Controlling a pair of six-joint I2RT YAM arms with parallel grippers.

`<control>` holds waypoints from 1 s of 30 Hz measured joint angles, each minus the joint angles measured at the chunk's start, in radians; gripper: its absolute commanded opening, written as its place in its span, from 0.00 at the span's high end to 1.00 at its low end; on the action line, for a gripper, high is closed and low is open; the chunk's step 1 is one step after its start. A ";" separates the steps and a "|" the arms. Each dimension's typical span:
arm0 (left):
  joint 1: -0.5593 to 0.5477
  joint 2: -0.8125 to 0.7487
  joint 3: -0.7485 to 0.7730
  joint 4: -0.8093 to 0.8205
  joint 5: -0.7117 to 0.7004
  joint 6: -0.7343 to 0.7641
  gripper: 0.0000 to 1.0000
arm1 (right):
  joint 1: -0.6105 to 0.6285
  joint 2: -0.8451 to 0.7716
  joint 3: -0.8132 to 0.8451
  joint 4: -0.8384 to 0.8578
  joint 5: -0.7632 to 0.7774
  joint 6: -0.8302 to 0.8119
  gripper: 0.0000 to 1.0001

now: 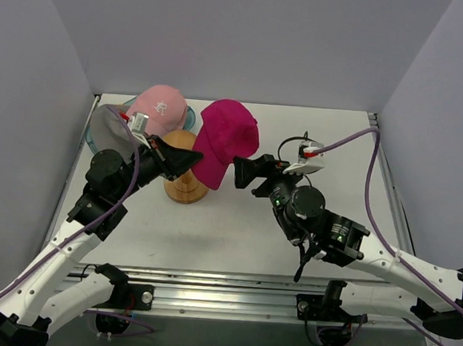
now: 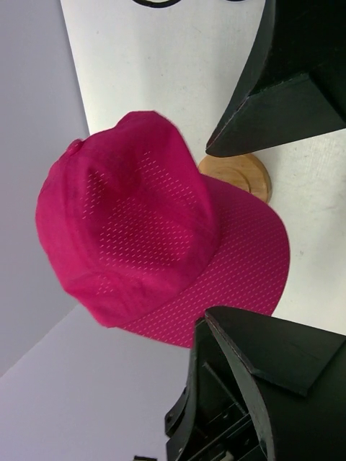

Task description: Stack the hats

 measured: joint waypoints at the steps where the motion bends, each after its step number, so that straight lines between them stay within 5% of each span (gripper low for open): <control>1: -0.003 -0.003 -0.017 0.012 0.006 0.000 0.98 | -0.004 0.006 0.008 -0.005 0.000 0.004 0.20; 7: -0.009 0.004 -0.052 0.019 0.032 0.010 0.98 | -0.053 0.052 0.064 -0.063 -0.023 0.018 0.20; 16: -0.020 0.022 -0.059 0.082 0.060 0.022 0.98 | -0.381 0.143 0.187 -0.145 -0.305 0.048 0.27; 30: -0.073 0.032 -0.080 0.115 0.045 0.027 0.98 | -0.390 0.197 0.175 -0.102 -0.494 0.091 0.34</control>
